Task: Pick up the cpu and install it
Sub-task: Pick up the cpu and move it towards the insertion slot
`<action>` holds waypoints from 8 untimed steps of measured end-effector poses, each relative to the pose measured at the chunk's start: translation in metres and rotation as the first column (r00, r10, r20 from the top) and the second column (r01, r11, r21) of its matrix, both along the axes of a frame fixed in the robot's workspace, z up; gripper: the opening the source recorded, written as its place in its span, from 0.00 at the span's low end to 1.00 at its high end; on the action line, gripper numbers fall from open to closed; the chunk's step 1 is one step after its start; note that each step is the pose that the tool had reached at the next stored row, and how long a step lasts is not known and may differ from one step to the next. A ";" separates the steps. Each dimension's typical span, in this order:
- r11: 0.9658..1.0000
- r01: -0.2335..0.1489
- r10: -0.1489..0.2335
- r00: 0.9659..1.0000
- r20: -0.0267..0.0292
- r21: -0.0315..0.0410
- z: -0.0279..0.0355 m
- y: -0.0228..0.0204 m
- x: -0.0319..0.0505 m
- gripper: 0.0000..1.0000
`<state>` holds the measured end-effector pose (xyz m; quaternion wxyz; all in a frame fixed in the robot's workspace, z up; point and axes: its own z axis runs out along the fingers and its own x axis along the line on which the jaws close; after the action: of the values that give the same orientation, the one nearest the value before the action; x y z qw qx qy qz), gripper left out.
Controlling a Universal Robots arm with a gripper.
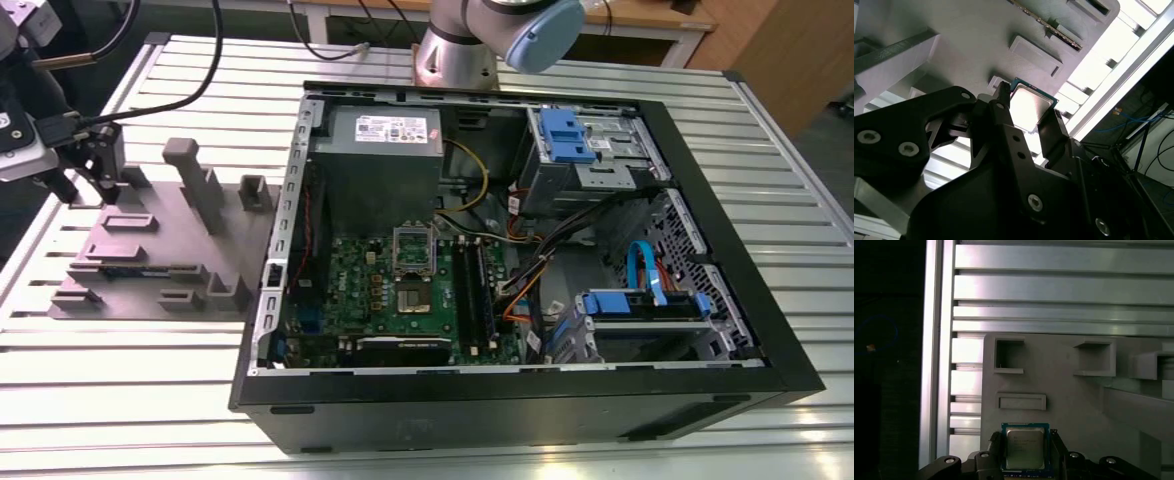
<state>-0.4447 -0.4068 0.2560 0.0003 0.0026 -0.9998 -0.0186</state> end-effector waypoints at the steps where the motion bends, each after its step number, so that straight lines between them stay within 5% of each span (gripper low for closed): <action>1: 1.000 0.000 0.000 1.000 0.000 0.000 0.0001 0.0000 0.0000 0.47; 8: 1.000 0.000 0.000 1.000 0.000 0.000 0.0022 0.0000 0.0000 0.47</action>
<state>-0.4447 -0.4068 0.2582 0.0002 0.0026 -0.9998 -0.0187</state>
